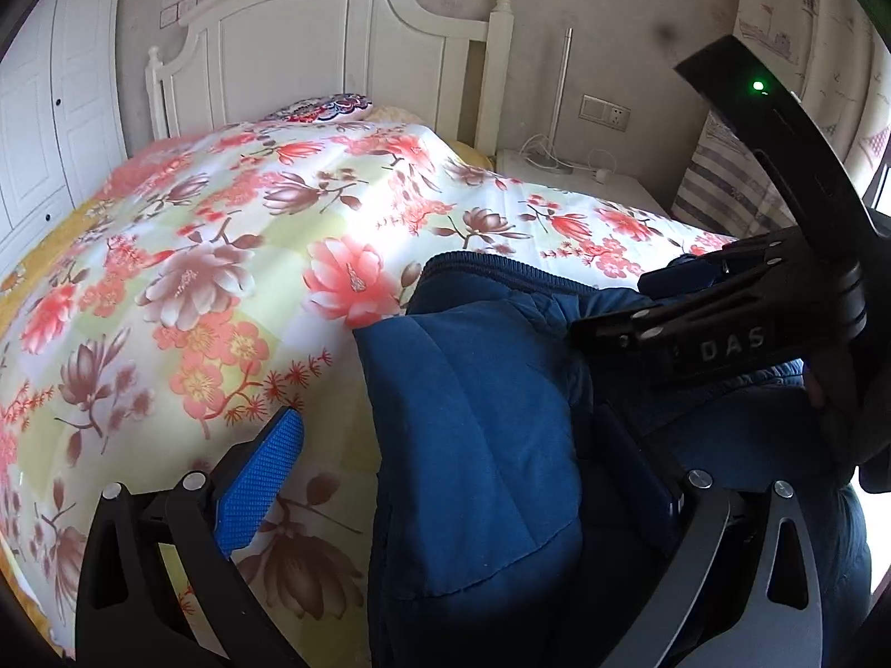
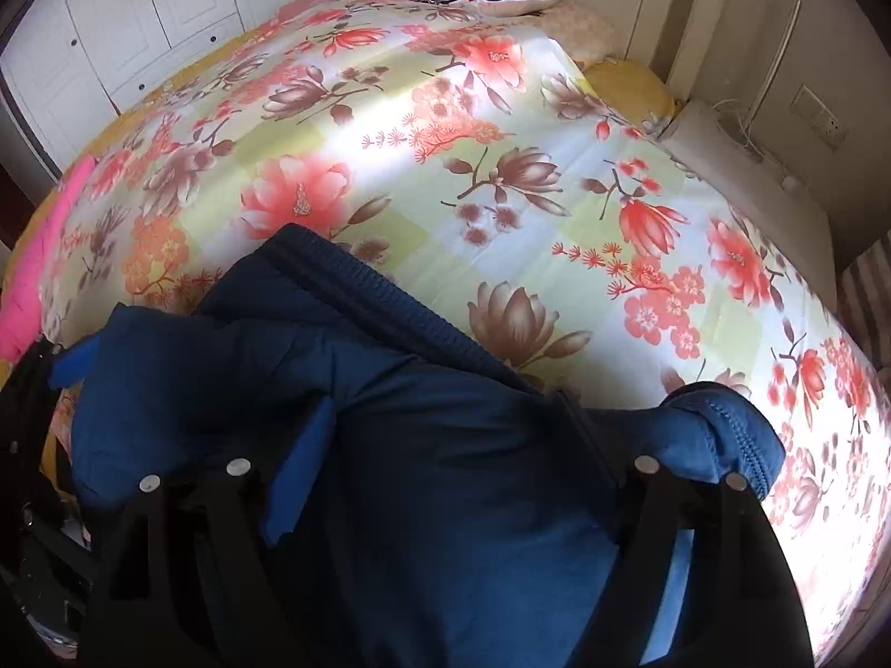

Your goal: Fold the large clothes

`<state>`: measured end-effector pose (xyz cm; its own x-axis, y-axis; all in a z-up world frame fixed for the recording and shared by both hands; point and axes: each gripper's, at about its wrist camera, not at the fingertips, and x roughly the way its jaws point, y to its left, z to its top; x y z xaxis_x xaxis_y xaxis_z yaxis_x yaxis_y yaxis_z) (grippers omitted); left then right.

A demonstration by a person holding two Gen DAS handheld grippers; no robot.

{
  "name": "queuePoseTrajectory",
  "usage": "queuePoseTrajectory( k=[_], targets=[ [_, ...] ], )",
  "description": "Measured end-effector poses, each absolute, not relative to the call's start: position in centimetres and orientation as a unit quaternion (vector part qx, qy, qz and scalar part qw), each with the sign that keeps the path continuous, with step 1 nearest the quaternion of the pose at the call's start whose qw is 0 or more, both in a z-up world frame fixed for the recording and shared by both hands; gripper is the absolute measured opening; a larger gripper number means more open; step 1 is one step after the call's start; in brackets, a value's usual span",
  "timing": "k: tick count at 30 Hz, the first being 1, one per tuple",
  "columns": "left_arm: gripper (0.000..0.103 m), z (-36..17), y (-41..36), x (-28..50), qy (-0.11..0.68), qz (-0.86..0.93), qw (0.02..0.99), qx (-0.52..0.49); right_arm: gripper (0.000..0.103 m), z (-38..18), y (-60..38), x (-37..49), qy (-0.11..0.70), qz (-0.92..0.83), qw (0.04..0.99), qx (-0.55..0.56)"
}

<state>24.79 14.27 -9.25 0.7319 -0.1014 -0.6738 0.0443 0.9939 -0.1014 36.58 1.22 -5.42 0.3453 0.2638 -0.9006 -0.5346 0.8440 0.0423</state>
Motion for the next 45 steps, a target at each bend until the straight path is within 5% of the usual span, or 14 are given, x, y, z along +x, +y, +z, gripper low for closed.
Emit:
queuePoseTrajectory(
  k=[7, 10, 17, 28, 36, 45],
  targets=[
    [0.099, -9.9, 16.7, 24.3, 0.39, -0.084, 0.91, -0.109, 0.079, -0.8, -3.8, 30.7, 0.416, 0.251, 0.873, -0.031],
    [0.099, -9.9, 18.4, 22.6, 0.402, -0.11, 0.898, -0.144, 0.093, 0.0, -8.3, 26.2, 0.393, 0.245, 0.886, 0.01],
    [0.099, -12.4, 19.5, 17.3, 0.433, -0.236, 0.842, -0.218, 0.1, -5.4, -15.8, 18.3, 0.438, 0.296, 0.83, 0.179],
    [0.099, -14.5, 17.7, 15.8, 0.453, -0.321, 0.793, -0.253, 0.101, -10.6, -13.2, 16.8, 0.459, 0.346, 0.784, 0.233],
    [0.074, -13.6, 16.6, 13.4, 0.395, -0.317, 0.82, -0.267, 0.069, -9.4, -13.0, 13.3, 0.369, 0.33, 0.852, 0.17],
    [0.073, -9.8, 9.7, 16.4, 0.34, -0.363, 0.828, -0.26, 0.059, -5.0, -18.5, 13.7, 0.29, 0.263, 0.912, 0.12]
  ],
)
